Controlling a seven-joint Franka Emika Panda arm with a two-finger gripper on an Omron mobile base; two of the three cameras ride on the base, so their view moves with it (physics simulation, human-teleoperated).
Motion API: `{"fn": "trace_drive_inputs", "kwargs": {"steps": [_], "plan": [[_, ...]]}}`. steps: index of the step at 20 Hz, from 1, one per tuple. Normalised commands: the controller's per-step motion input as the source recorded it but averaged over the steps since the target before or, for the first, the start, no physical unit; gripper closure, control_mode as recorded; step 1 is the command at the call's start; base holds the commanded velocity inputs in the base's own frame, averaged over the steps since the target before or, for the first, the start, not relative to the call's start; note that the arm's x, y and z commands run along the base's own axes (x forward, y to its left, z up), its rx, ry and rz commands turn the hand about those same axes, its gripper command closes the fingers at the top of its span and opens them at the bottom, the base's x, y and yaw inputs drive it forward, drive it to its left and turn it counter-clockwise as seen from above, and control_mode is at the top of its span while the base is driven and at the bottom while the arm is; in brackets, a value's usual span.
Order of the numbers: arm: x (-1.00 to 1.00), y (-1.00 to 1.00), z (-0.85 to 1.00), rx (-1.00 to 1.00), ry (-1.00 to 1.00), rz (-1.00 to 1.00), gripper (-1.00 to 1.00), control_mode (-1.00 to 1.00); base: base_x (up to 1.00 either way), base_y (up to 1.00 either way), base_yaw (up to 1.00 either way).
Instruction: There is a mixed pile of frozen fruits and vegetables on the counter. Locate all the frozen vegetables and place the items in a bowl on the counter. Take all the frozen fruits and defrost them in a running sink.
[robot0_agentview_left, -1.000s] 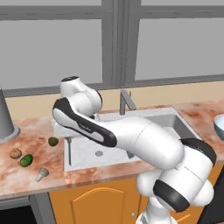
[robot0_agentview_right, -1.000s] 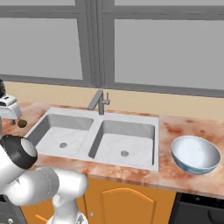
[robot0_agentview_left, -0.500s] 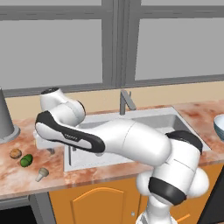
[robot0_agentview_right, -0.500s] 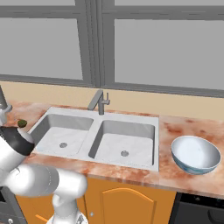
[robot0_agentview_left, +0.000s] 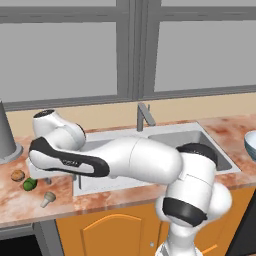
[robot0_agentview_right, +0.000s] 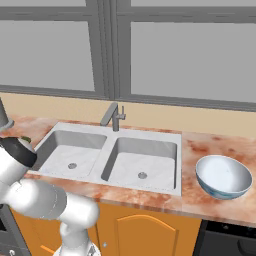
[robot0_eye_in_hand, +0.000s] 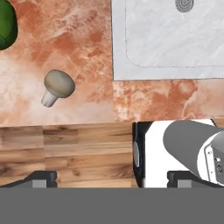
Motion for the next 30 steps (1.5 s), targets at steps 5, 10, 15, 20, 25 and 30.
{"fn": "trace_drive_inputs", "kwargs": {"steps": [5,10,15,20,25,30], "plan": [[0.2,0.03,-0.29,-0.01,0.04,0.02,-1.0,-1.0,0.0,0.0,0.0],[0.23,0.04,-0.34,-0.01,0.03,0.0,-1.0,-1.0,0.0,0.0,0.0],[0.32,0.24,-0.27,-0.02,0.0,-0.03,-1.0,-1.0,0.0,0.0,0.0],[0.25,0.38,-0.18,-0.01,-0.02,-0.1,-1.0,-1.0,0.0,0.0,0.0],[0.14,0.52,-0.13,-0.01,-0.02,-0.05,-1.0,-1.0,0.0,0.0,0.0],[0.23,0.27,-0.07,-0.01,-0.01,0.0,-1.0,-1.0,0.0,0.0,0.0]]}}
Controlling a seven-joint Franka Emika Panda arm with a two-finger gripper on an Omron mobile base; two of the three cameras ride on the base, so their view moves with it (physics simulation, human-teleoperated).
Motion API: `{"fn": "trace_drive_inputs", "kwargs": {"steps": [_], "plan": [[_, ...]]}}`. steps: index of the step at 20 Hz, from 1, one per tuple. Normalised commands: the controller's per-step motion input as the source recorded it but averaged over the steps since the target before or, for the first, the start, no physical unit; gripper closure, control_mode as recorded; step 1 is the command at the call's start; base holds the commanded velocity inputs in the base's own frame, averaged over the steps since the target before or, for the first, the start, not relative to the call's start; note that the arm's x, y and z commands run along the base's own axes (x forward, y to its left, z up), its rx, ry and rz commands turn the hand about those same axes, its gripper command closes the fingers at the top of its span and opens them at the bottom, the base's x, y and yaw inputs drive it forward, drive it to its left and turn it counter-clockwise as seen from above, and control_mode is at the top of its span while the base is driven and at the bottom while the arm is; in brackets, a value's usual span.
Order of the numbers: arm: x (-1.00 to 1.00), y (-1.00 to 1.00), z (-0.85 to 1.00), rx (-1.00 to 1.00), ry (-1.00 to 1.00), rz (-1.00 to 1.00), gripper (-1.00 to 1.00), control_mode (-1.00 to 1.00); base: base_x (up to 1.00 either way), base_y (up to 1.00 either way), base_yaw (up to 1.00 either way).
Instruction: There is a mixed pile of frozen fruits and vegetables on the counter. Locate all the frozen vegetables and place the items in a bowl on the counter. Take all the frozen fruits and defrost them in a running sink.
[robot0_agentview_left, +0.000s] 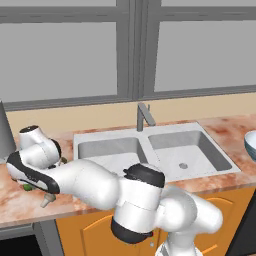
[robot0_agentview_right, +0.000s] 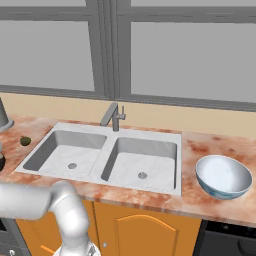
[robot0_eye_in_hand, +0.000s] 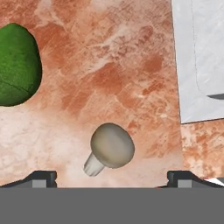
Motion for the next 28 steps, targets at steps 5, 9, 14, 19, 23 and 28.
{"fn": "trace_drive_inputs", "kwargs": {"steps": [5,9,14,19,23,28], "plan": [[0.18,-0.01,-0.25,0.0,-0.02,0.0,-1.0,-1.0,0.0,0.0,0.0],[-0.11,0.04,-0.41,-0.01,0.04,-0.04,-1.0,-1.0,0.0,0.0,0.0],[-0.34,0.03,-0.38,0.0,0.04,-0.08,-1.0,-1.0,0.0,0.0,0.0],[-0.1,-0.07,-0.09,0.0,0.01,-0.06,-1.0,-1.0,0.0,0.0,0.0],[-0.01,-0.1,-0.07,0.0,0.0,-0.01,-1.0,-1.0,0.0,0.0,0.0],[-0.04,-0.14,-0.18,-0.01,0.0,-0.01,-1.0,-1.0,0.0,0.0,0.0]]}}
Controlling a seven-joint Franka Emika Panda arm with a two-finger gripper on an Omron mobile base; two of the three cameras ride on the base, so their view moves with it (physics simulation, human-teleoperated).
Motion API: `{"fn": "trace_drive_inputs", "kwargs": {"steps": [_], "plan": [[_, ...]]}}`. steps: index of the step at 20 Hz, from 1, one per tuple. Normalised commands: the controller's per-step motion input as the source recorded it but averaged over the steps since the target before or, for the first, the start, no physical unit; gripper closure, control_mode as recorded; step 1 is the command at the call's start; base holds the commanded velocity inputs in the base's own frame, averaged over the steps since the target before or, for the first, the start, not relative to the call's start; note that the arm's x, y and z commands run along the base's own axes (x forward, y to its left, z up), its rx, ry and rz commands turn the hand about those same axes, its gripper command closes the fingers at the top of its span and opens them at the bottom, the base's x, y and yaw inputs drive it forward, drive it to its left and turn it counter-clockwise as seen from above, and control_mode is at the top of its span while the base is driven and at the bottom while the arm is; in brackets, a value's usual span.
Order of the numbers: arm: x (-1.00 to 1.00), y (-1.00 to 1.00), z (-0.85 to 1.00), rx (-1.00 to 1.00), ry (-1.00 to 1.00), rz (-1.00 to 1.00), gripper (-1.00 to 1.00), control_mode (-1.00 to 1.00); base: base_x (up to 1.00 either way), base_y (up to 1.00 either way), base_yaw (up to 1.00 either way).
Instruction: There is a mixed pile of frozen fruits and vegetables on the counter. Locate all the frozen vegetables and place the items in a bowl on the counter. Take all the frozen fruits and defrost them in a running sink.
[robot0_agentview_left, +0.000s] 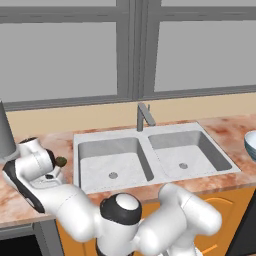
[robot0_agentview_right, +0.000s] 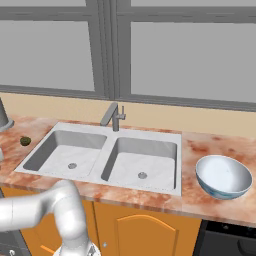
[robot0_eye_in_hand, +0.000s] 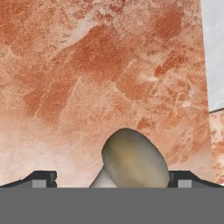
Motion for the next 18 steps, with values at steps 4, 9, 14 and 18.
{"fn": "trace_drive_inputs", "kwargs": {"steps": [4,9,14,18], "plan": [[0.0,-0.09,-0.17,0.0,0.0,0.0,-1.0,-1.0,0.0,0.0,0.0],[0.0,-0.06,-0.19,0.0,0.0,0.0,1.0,-1.0,0.0,0.0,0.0],[0.0,0.0,-0.03,0.0,0.0,0.0,1.0,-1.0,0.0,0.0,0.0],[-0.09,-0.05,0.07,0.0,0.01,-0.01,1.0,-1.0,0.0,0.0,0.0]]}}
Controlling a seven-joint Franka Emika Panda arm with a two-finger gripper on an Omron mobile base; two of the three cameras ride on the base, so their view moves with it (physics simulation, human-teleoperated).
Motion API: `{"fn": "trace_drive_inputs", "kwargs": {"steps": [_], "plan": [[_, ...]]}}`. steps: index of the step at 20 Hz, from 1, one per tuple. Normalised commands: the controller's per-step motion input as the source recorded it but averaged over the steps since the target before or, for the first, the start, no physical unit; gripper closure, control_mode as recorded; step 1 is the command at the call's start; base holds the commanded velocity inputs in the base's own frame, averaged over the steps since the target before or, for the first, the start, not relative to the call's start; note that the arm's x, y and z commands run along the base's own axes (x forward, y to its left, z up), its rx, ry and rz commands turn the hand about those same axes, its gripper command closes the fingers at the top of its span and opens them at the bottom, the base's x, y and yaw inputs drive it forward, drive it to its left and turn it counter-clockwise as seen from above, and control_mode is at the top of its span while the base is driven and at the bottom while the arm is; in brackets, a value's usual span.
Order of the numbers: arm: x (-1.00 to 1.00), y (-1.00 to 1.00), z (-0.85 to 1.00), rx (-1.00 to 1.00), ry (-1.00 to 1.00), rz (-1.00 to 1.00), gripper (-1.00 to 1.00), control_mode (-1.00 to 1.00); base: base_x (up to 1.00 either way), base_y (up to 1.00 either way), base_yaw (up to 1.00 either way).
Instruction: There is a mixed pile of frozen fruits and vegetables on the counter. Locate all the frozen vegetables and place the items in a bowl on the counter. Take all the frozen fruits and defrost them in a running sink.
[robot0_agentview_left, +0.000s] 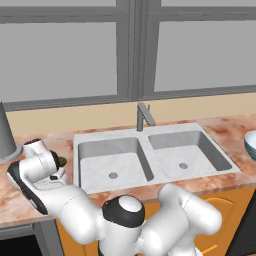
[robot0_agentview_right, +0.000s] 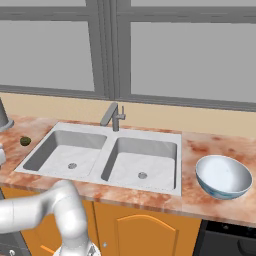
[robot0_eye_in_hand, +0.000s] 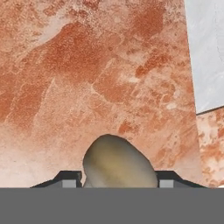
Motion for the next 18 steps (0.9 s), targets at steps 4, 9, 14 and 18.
{"fn": "trace_drive_inputs", "kwargs": {"steps": [4,9,14,18], "plan": [[-0.28,-0.3,0.37,0.0,0.0,-0.05,1.0,-1.0,0.0,0.0,0.0],[-0.34,-0.47,0.52,-0.02,0.0,-0.04,1.0,-1.0,0.0,0.0,0.0],[-0.33,-0.54,0.53,-0.03,0.0,-0.02,1.0,-1.0,0.0,0.0,0.0],[-0.38,-0.73,0.39,-0.01,0.0,-0.03,1.0,-1.0,0.0,0.0,0.0]]}}
